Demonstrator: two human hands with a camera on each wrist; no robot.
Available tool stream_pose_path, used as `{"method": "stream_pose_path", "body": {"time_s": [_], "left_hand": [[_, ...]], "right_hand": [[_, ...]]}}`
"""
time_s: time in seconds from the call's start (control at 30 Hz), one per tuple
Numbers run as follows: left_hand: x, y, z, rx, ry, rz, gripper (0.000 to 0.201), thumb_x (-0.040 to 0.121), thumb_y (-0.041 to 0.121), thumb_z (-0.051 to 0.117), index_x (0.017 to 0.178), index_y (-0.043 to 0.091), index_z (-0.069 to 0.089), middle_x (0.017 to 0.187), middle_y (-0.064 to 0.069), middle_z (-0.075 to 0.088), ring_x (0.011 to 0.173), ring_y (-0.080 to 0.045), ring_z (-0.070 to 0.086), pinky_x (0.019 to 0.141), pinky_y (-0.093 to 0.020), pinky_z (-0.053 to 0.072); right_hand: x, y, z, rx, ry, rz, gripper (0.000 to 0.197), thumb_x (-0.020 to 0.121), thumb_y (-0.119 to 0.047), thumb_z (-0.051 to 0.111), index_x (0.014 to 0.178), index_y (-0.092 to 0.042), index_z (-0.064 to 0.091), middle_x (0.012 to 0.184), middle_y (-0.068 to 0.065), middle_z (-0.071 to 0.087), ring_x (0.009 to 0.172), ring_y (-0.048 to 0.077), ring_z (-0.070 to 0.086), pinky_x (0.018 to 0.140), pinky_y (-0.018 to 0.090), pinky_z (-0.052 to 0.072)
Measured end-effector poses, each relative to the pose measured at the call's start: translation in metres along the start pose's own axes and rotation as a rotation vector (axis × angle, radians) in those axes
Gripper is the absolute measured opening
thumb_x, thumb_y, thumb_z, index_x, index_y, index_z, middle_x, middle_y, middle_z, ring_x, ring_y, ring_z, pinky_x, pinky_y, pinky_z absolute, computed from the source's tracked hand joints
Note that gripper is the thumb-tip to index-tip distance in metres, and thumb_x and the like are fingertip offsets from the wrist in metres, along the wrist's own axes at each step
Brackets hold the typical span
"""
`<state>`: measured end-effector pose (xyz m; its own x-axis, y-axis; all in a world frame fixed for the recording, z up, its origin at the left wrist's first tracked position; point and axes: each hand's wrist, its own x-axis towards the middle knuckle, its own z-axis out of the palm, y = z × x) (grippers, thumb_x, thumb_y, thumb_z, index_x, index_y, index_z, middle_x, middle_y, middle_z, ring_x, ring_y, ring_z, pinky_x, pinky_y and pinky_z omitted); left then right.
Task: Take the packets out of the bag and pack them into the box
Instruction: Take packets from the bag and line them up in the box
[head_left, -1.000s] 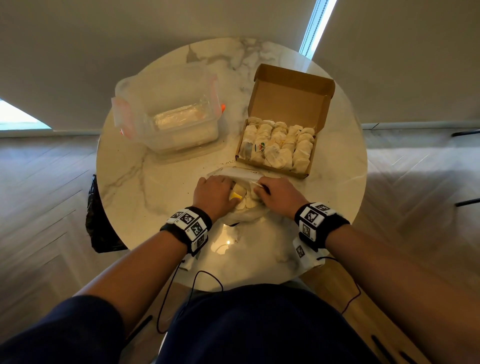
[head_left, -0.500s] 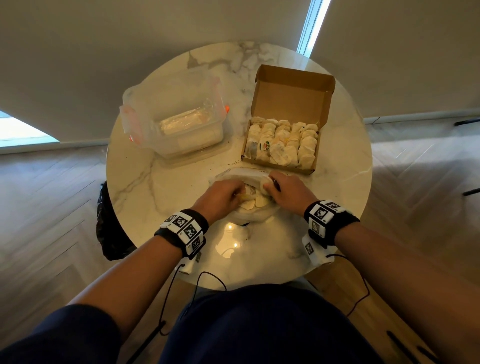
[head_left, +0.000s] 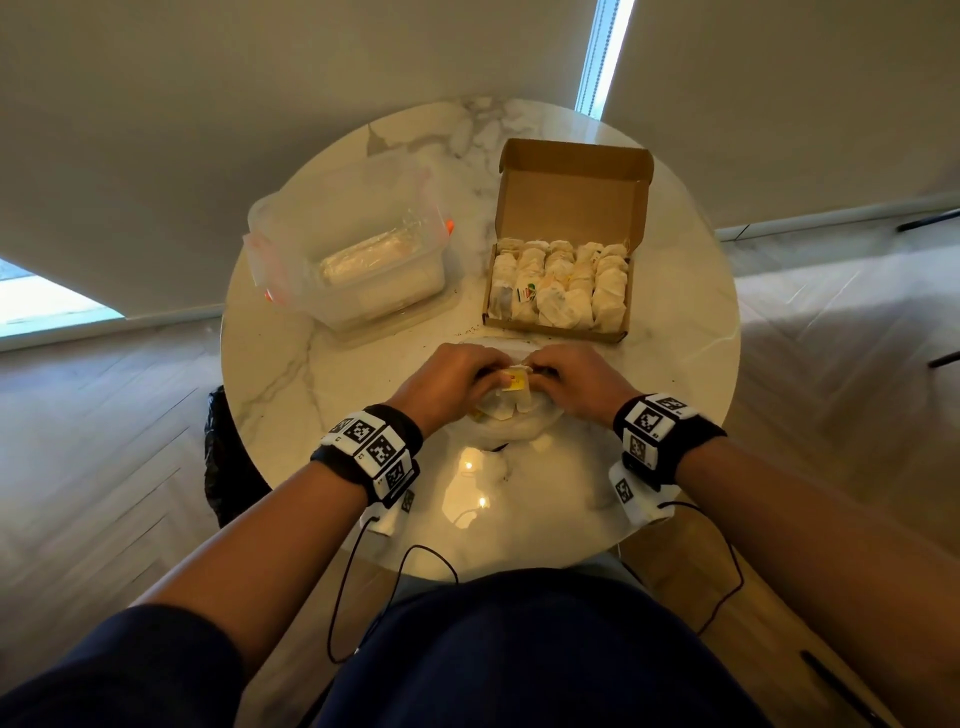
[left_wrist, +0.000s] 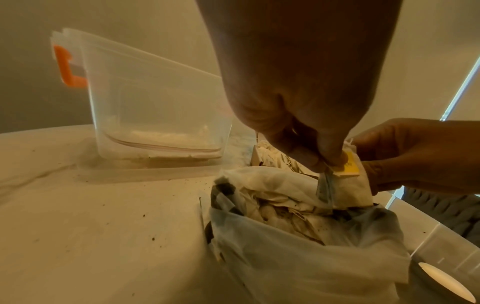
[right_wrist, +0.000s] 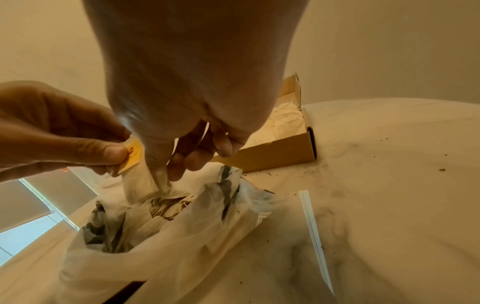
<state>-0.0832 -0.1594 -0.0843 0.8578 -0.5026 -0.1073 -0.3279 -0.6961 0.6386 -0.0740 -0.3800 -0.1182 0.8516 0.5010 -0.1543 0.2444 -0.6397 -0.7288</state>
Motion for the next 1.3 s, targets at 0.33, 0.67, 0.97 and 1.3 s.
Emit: {"method": "stream_pose_path", "body": {"time_s": [0.33,0.67,0.97,1.3], "left_hand": [[0.012,0.01,-0.004,0.029,0.097,0.029,0.018,0.097,0.028,0.062,0.104,0.015,0.073,0.093,0.003,0.067,0.085,-0.011,0.058,0.074,-0.02,0.042],[0.051,0.021,-0.01,-0.013,0.155,0.098,0.03,0.1,0.043,0.055,0.112,0.02,0.069,0.101,0.009,0.065,0.086,-0.001,0.056,0.076,-0.011,0.043],[0.094,0.015,0.007,0.034,0.054,-0.063,0.026,0.1,0.038,0.055,0.112,0.019,0.067,0.103,0.001,0.062,0.086,-0.01,0.057,0.079,-0.025,0.048],[0.106,0.003,0.048,0.064,-0.044,-0.125,0.026,0.1,0.032,0.055,0.114,0.014,0.068,0.108,-0.003,0.054,0.096,-0.017,0.053,0.084,-0.031,0.046]], "right_hand": [[-0.011,-0.017,-0.01,0.148,-0.011,0.11,0.019,0.093,-0.02,0.062,0.074,-0.016,0.059,0.07,-0.002,0.056,0.065,0.012,0.048,0.065,0.03,0.038],[-0.006,-0.011,-0.043,0.079,0.136,0.108,0.019,0.095,-0.032,0.064,0.08,-0.022,0.062,0.071,-0.007,0.054,0.066,0.008,0.048,0.06,0.023,0.036],[0.003,0.043,-0.09,-0.065,0.14,0.253,0.028,0.095,-0.034,0.065,0.072,-0.021,0.055,0.075,-0.002,0.053,0.07,0.012,0.048,0.062,0.026,0.033],[0.023,0.084,-0.079,-0.278,0.058,0.249,0.025,0.09,-0.032,0.067,0.074,-0.014,0.06,0.088,0.011,0.055,0.083,0.03,0.052,0.07,0.039,0.043]]}}
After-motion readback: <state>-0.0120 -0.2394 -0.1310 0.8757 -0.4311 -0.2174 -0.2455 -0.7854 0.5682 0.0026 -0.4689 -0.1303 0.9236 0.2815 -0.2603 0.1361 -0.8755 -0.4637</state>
